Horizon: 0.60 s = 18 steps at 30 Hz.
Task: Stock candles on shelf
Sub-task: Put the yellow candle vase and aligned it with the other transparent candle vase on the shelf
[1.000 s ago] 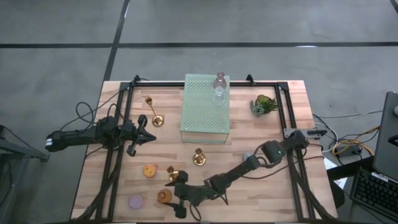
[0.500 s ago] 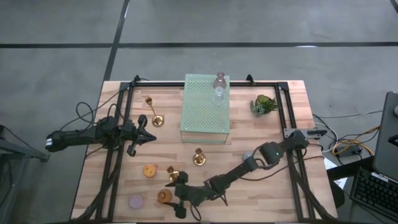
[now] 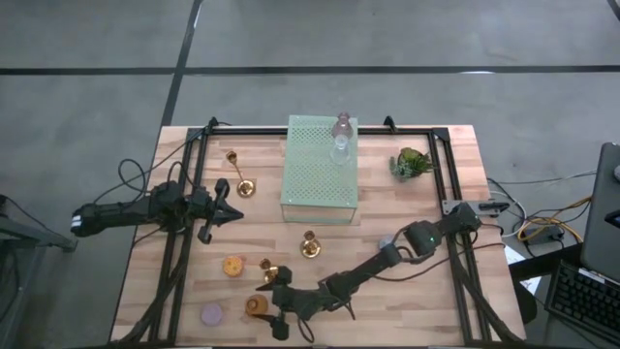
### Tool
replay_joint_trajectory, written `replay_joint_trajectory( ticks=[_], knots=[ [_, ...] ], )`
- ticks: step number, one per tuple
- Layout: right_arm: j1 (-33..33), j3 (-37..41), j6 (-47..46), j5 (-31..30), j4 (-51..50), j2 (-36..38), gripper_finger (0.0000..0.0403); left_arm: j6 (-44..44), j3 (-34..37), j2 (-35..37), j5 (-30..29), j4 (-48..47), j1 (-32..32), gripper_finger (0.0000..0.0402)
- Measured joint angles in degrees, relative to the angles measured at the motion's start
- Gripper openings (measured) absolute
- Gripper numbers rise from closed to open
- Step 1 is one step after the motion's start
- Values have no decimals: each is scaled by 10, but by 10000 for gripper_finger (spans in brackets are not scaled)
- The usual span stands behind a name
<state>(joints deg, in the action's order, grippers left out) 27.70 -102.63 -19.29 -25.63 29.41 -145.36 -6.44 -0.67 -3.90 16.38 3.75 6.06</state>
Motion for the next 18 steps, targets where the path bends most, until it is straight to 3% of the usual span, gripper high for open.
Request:
replay_joint_trajectory(
  ticks=[11,18],
  knots=[
    [-1,0,-7,-4,-1,0,327,0,0,0,0,0,0,21],
    [-2,-46,-2,3,-13,-47,327,0,0,0,0,-1,0,21]
  ],
)
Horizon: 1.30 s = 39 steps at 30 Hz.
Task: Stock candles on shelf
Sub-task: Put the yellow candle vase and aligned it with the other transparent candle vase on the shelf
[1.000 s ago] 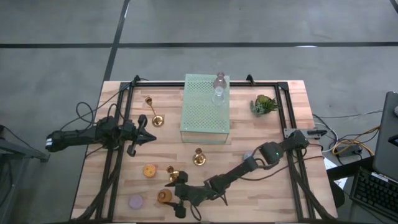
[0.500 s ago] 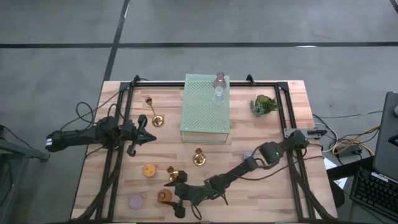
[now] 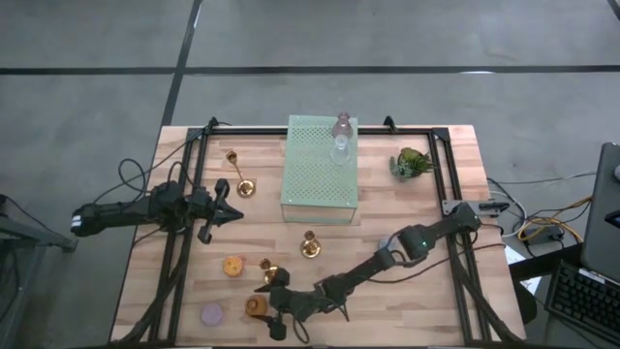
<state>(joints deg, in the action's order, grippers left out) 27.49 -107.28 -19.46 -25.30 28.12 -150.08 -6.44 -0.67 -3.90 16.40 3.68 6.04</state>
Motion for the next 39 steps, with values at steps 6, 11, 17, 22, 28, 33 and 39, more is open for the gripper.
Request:
replay_joint_trajectory(
  ticks=[6,11,17,22,28,33,39],
  knots=[
    [0,-50,10,-2,-66,0,327,0,0,0,0,0,0,21],
    [-1,-46,11,-2,-69,0,327,0,0,0,0,1,0,21],
    [-2,-37,4,-2,-66,0,327,0,0,0,0,1,0,21],
    [-2,-37,4,0,-64,0,320,0,0,0,0,1,0,21],
    [-3,-37,4,14,-63,0,264,0,0,0,0,1,0,21],
    [-4,-37,6,19,-61,0,215,0,0,0,0,1,0,21],
    [-5,-37,16,34,-53,0,175,0,0,0,0,1,0,21]
  ],
)
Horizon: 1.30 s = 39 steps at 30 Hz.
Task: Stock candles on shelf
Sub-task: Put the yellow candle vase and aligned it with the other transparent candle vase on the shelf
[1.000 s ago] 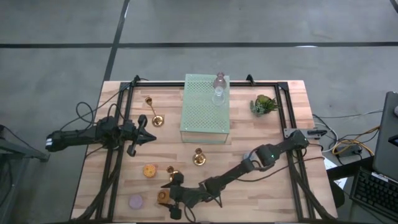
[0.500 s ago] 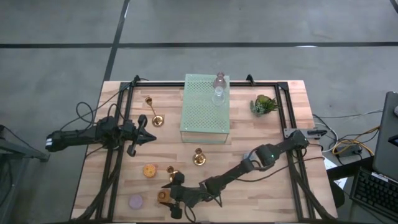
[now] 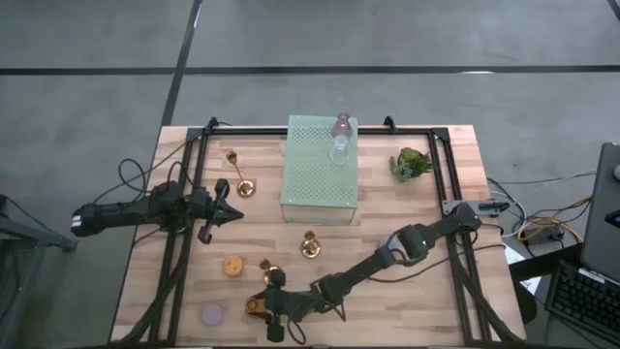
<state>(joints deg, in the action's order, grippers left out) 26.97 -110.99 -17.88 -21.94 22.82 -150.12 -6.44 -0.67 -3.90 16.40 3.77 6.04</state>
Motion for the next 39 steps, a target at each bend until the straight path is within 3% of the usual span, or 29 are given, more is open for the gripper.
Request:
replay_joint_trajectory(
  ticks=[10,25,39],
  knots=[
    [-1,-3,16,15,1,0,109,0,0,0,0,0,0,21],
    [5,-3,34,14,3,15,111,0,0,0,0,0,0,21],
    [28,-2,91,16,0,86,113,0,0,0,0,0,0,21]
  ],
)
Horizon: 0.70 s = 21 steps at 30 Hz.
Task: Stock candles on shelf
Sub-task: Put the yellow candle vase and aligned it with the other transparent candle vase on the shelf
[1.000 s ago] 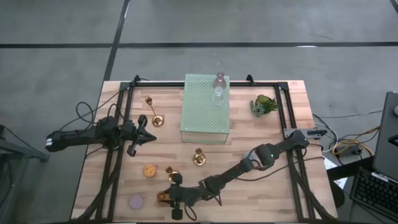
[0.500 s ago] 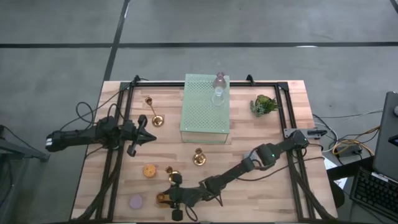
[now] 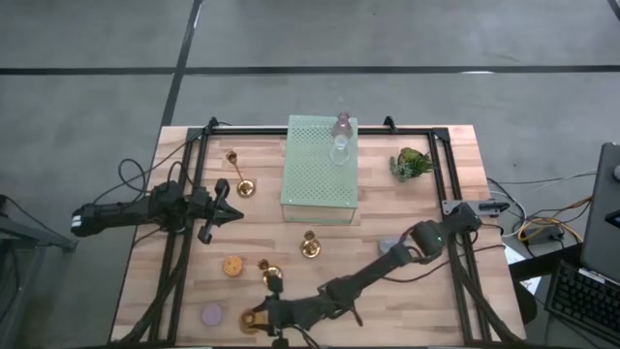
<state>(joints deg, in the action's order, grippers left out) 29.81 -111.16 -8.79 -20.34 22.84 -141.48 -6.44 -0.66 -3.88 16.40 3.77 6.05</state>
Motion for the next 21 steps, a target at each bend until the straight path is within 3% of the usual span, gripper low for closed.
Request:
replay_joint_trajectory(
  ticks=[7,21],
  knots=[
    [8,12,16,10,-12,56,110,0,0,0,0,-2,0,21],
    [10,18,61,8,-168,208,112,0,0,-1,0,-3,0,21]
  ],
)
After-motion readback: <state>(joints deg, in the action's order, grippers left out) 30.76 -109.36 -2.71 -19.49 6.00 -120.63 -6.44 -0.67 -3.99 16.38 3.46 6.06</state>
